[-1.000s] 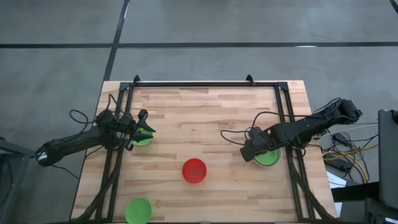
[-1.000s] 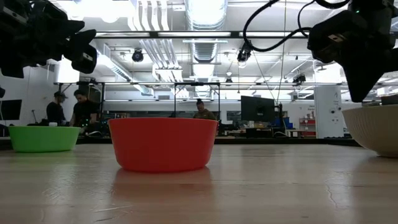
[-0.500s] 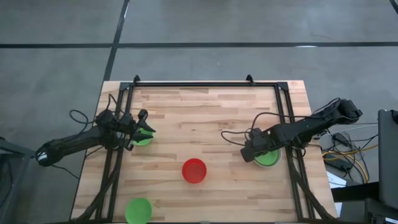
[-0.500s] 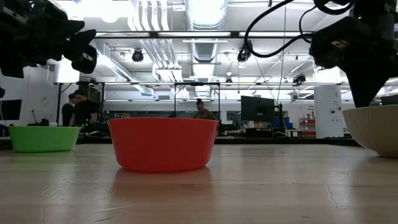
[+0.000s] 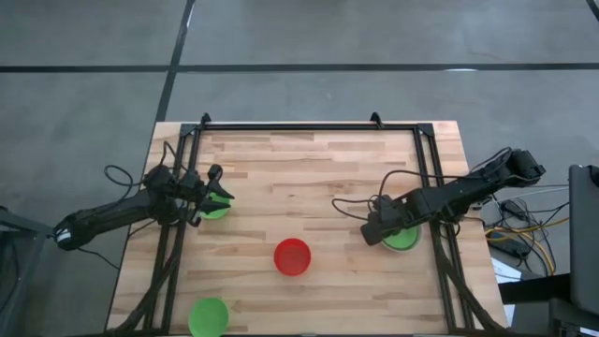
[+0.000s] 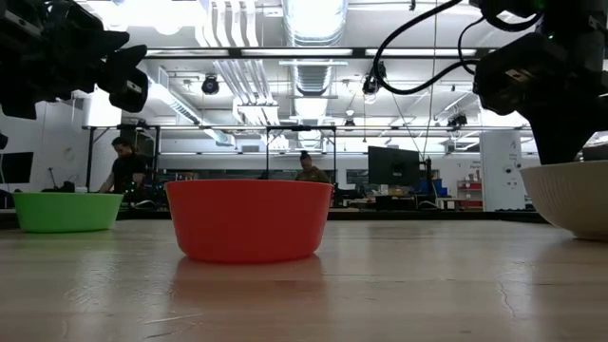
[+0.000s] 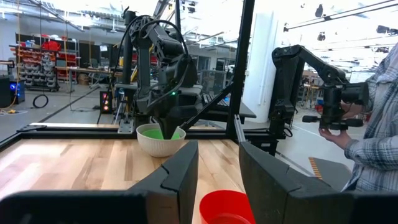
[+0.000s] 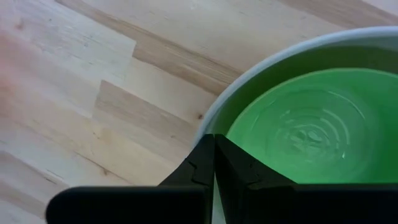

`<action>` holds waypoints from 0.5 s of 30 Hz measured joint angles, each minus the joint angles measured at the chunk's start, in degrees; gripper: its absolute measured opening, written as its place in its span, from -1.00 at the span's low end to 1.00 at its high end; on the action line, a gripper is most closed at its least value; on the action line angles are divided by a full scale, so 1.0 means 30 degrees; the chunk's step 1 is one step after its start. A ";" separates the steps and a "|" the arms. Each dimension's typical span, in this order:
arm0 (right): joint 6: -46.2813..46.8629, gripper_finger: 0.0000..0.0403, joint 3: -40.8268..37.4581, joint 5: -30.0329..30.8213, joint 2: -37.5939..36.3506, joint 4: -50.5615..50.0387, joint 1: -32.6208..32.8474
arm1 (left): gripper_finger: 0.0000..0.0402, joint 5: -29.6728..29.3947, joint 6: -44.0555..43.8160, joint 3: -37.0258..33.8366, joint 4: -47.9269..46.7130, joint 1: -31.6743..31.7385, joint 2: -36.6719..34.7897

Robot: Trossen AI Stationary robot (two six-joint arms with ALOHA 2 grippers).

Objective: Nest bowls inside each other
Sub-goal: Move the stacked bowls to the center of the table

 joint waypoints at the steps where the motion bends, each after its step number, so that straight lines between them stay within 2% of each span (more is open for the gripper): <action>1: -0.0009 -0.96 0.0000 0.0006 0.0000 0.0084 0.0000 | -0.39 0.0003 0.0000 0.0000 0.0004 -0.0002 -0.0005; 15: -0.0277 -0.96 -0.0022 0.0079 0.0593 0.2078 -0.0022 | -0.39 0.0000 0.0005 0.0000 0.0007 0.0005 0.0002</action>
